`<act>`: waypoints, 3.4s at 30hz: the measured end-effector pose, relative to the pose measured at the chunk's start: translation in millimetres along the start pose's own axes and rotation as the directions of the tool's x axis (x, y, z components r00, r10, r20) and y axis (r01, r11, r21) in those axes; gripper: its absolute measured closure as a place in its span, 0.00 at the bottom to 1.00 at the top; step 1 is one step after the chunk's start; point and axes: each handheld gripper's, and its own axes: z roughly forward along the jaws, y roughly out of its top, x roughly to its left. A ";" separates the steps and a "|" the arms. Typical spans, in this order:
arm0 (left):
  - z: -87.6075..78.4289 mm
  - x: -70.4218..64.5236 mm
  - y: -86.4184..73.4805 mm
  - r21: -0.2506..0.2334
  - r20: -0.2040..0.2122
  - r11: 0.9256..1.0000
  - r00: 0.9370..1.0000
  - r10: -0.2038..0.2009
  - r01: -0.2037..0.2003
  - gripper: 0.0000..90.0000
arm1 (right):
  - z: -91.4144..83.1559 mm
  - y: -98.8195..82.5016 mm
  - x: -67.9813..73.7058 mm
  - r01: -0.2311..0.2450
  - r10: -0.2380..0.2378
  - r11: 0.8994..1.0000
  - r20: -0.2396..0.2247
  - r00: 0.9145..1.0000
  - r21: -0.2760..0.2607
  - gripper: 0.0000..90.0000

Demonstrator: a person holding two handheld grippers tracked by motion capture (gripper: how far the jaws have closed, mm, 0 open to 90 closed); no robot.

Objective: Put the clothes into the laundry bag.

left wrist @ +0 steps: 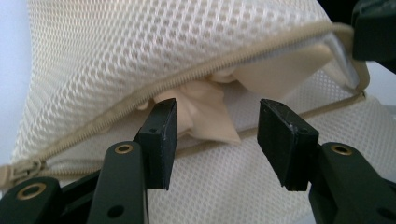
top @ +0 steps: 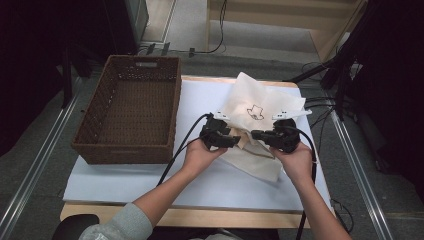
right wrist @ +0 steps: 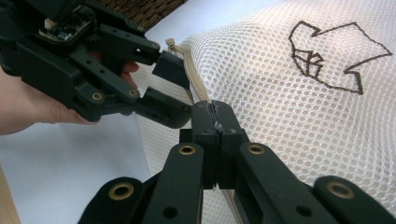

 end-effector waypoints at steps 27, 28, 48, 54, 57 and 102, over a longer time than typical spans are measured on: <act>59.3 2.9 1.7 0.015 -0.085 0.995 0.992 -0.097 0.099 0.92 | 2.4 -2.3 -3.3 -0.011 0.011 1.000 -0.005 1.000 0.014 1.00; 58.3 4.2 1.1 0.019 -0.090 0.995 0.991 -0.096 0.098 0.92 | 2.7 -2.6 -3.5 -0.009 0.010 1.000 -0.006 1.000 0.015 1.00; -15.4 -9.7 -30.9 0.069 -0.036 0.997 0.998 0.048 -0.046 0.76 | 24.8 -13.4 -0.8 -0.004 0.006 0.994 -0.021 1.000 0.111 1.00; -31.7 1.8 -42.1 0.057 -0.070 0.998 0.997 0.021 -0.017 0.65 | 40.6 -26.2 -5.9 -0.006 0.007 0.984 -0.005 1.000 0.176 1.00; -34.5 5.0 -46.5 0.056 -0.077 0.998 0.997 0.007 -0.003 0.60 | 46.5 -30.9 -9.0 -0.009 0.010 0.980 -0.004 1.000 0.198 1.00; -51.4 -4.1 -80.0 0.153 -0.004 0.988 0.999 -0.034 0.034 0.95 | 34.2 -55.7 -23.2 -0.072 0.069 0.952 0.018 0.997 0.296 1.00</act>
